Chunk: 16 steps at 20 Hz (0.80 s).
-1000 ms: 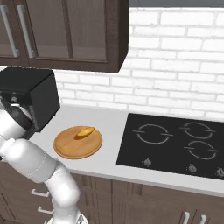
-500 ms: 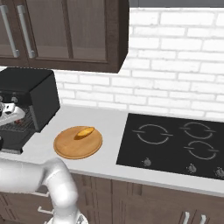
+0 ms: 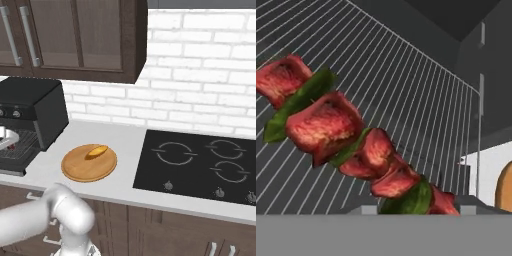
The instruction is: Pick up the kebab skewer and baguette bread, and place them inside the toaster oven. Close the toaster oven door and start by setting the timer.
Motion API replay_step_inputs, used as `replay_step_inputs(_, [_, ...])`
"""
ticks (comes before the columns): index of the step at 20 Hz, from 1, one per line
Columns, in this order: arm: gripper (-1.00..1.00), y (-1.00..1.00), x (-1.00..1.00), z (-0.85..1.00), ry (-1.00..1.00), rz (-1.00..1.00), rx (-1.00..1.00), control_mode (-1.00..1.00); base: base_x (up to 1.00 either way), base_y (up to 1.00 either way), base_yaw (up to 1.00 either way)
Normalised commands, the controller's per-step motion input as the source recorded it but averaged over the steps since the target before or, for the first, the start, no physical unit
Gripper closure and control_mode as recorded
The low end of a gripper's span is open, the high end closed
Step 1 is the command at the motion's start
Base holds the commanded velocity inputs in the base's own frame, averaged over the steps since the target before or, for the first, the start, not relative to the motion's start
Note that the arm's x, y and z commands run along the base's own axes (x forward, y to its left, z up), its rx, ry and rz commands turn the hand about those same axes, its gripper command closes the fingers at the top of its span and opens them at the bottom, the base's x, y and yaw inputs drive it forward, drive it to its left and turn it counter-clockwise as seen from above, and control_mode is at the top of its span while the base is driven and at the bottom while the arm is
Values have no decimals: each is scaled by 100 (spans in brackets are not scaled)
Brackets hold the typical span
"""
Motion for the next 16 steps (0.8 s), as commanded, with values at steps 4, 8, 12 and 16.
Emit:
replay_step_inputs(4, [100,5,-97,-11,-16,14,1,-100,0,0,0])
replay_step_inputs(8, [100,0,-61,58,-23,5,10,-100,0,0,0])
replay_step_inputs(12, [100,-1,-24,96,-37,0,17,-100,0,0,0])
replay_step_inputs(16, [100,-26,-43,100,-34,-1,21,-100,0,0,0])
